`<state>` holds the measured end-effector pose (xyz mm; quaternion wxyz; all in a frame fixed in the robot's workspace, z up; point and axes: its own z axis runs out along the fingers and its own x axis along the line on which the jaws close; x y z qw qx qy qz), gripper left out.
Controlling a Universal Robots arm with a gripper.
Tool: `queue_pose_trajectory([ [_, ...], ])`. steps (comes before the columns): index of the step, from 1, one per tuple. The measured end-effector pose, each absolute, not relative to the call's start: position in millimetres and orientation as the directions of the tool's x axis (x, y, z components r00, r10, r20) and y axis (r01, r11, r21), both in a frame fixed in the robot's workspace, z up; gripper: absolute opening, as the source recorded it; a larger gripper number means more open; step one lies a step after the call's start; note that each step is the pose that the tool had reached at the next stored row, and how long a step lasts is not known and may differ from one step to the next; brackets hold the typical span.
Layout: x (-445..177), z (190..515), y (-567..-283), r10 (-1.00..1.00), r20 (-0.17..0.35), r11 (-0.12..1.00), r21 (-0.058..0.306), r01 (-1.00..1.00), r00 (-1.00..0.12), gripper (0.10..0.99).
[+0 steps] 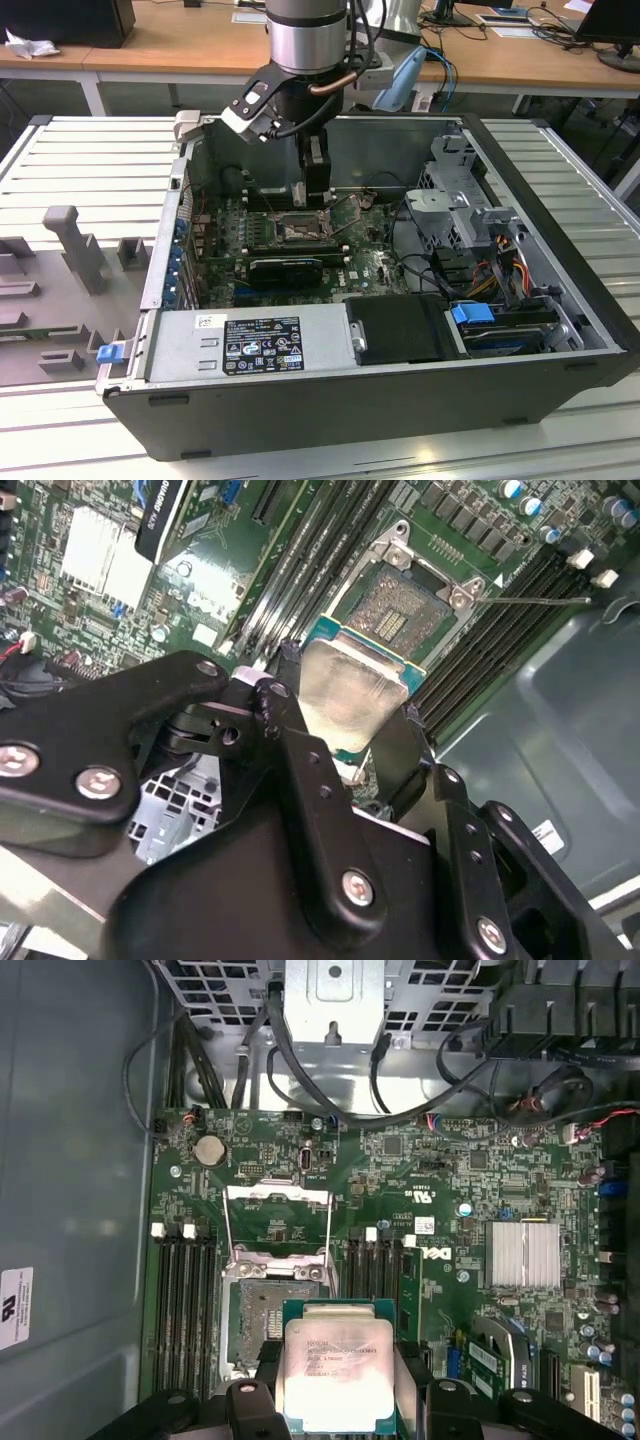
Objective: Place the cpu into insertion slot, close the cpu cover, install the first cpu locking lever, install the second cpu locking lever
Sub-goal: 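Place the cpu into insertion slot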
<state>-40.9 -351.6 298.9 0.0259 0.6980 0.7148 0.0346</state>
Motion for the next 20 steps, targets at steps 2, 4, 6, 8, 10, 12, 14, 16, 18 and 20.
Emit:
queue_pose_trajectory([
  [2,-40.9,297.8,-351.6,1.000,0.011,0.023,0.086,0.996,-0.024,0.525],
  [4,-40.9,295.4,-351.6,1.000,0.012,0.023,0.086,0.996,-0.024,0.525],
  [6,-40.9,294.3,-351.6,1.000,0.012,0.023,0.086,0.996,-0.024,0.525],
  [8,-40.9,292.5,-351.6,1.000,0.012,0.023,0.086,0.996,-0.024,0.525],
  [10,-40.9,291.1,-351.6,1.000,0.012,0.023,0.086,0.996,-0.024,0.525],
  [12,-40.9,289.3,-351.6,1.000,0.012,0.023,0.086,0.996,-0.024,0.525],
  [14,-40.9,288.0,-351.6,1.000,0.012,0.023,0.086,0.996,-0.024,0.525],
  [16,-40.9,286.7,-351.6,1.000,0.011,0.023,0.086,0.996,-0.024,0.525],
  [18,-40.9,285.5,-351.6,1.000,0.012,0.023,0.086,0.996,-0.024,0.525],
  [20,-40.9,284.6,-351.6,1.000,0.012,0.023,0.086,0.996,-0.024,0.525],
])
